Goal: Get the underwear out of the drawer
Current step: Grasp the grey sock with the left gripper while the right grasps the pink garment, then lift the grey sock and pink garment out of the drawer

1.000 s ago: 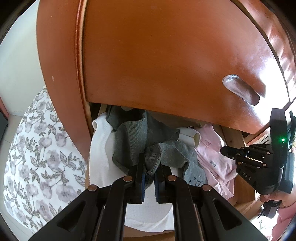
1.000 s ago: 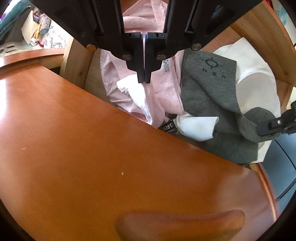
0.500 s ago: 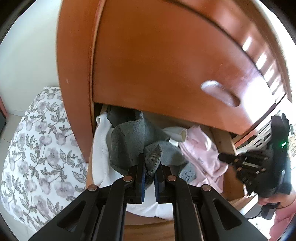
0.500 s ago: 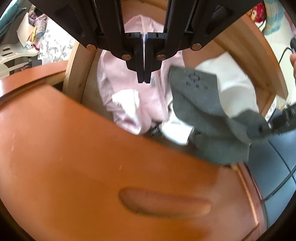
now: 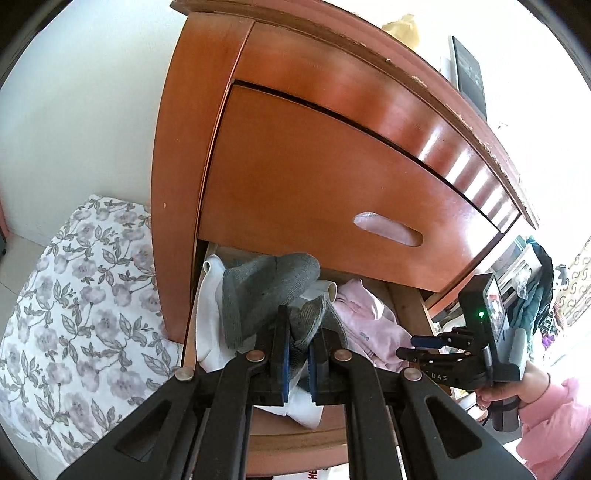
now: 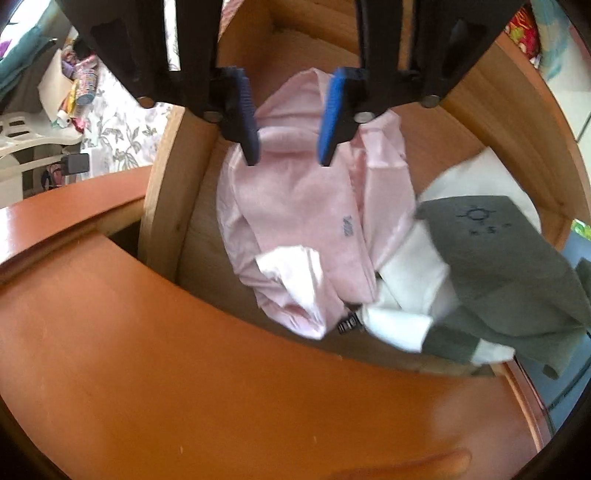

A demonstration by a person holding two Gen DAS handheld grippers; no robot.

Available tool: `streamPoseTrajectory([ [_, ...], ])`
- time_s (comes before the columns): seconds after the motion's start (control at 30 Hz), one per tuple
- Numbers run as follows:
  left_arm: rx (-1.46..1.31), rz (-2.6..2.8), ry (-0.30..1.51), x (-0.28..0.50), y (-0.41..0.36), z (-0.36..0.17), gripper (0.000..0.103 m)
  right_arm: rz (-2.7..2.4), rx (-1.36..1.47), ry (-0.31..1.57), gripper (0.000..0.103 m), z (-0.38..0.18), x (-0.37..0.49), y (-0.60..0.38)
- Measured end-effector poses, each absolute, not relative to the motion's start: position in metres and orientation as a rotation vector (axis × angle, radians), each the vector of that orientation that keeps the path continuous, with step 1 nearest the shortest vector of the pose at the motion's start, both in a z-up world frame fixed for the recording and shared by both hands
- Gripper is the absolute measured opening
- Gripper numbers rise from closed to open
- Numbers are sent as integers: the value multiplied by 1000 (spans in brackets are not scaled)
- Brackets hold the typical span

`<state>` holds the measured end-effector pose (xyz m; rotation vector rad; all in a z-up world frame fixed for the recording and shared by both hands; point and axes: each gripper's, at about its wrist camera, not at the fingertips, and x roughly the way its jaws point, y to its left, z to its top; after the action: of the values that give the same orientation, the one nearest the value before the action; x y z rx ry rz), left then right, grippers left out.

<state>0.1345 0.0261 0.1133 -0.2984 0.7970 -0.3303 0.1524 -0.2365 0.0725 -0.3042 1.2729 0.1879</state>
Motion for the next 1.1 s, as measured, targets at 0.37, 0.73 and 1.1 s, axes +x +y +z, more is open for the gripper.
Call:
streamPoseTrajectory([
  [0.37, -304, -354, 836, 131, 23, 103, 7, 157, -206, 1372, 50, 41, 176, -258],
  [0.73, -301, -368, 856, 126, 17, 98, 7, 155, -240, 1355, 6, 44, 181, -249],
  [1.1, -308, -355, 846, 116, 21, 107, 7, 230, -125, 1129, 4, 141, 139, -250],
])
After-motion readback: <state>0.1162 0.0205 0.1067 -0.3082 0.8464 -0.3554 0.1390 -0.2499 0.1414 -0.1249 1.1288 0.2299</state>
